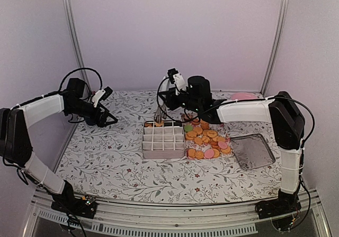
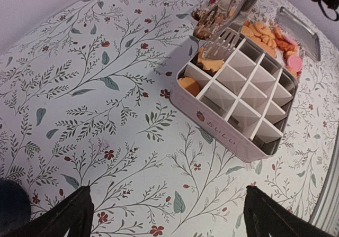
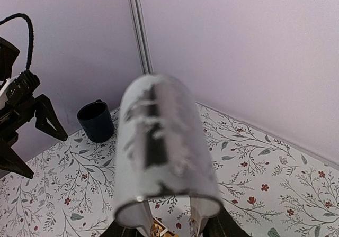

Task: Pack the cookies
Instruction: Place the fake cookies in the empty pocket of the box, then adjust the fake cookies in the packing box.

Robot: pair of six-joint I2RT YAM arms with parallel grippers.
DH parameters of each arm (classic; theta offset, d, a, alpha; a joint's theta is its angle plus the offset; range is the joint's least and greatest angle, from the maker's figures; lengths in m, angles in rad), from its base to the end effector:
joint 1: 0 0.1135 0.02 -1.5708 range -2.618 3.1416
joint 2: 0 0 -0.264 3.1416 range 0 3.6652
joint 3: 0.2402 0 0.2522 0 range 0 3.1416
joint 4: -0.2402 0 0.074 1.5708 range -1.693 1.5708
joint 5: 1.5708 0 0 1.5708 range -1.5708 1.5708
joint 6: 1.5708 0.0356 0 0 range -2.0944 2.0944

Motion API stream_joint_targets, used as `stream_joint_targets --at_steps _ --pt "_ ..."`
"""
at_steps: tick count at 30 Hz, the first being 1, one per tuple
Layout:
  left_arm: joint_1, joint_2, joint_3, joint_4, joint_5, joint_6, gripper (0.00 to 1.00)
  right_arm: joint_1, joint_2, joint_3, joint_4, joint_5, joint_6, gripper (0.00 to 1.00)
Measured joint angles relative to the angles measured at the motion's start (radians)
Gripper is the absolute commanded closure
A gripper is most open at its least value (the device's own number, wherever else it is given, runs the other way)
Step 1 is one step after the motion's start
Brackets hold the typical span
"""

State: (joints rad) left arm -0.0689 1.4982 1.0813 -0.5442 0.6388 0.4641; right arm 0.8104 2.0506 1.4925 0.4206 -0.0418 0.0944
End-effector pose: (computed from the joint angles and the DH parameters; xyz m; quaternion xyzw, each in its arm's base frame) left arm 0.3057 -0.0424 0.2484 0.3294 0.8489 -0.2378 0.3382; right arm 0.3366 0.3560 0.2538 -0.2770 0.7012 0.3012 0.5838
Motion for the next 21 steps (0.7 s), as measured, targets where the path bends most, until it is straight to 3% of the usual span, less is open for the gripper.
stream_joint_targets --at_steps 13,21 --pt "0.0 0.0 0.0 0.0 -0.001 0.0 0.01 -0.006 0.0 0.0 -0.01 -0.042 0.003 0.68" --pt "0.0 0.0 0.0 0.0 -0.001 0.0 0.01 -0.008 0.014 0.0 -0.006 -0.046 -0.002 0.63"
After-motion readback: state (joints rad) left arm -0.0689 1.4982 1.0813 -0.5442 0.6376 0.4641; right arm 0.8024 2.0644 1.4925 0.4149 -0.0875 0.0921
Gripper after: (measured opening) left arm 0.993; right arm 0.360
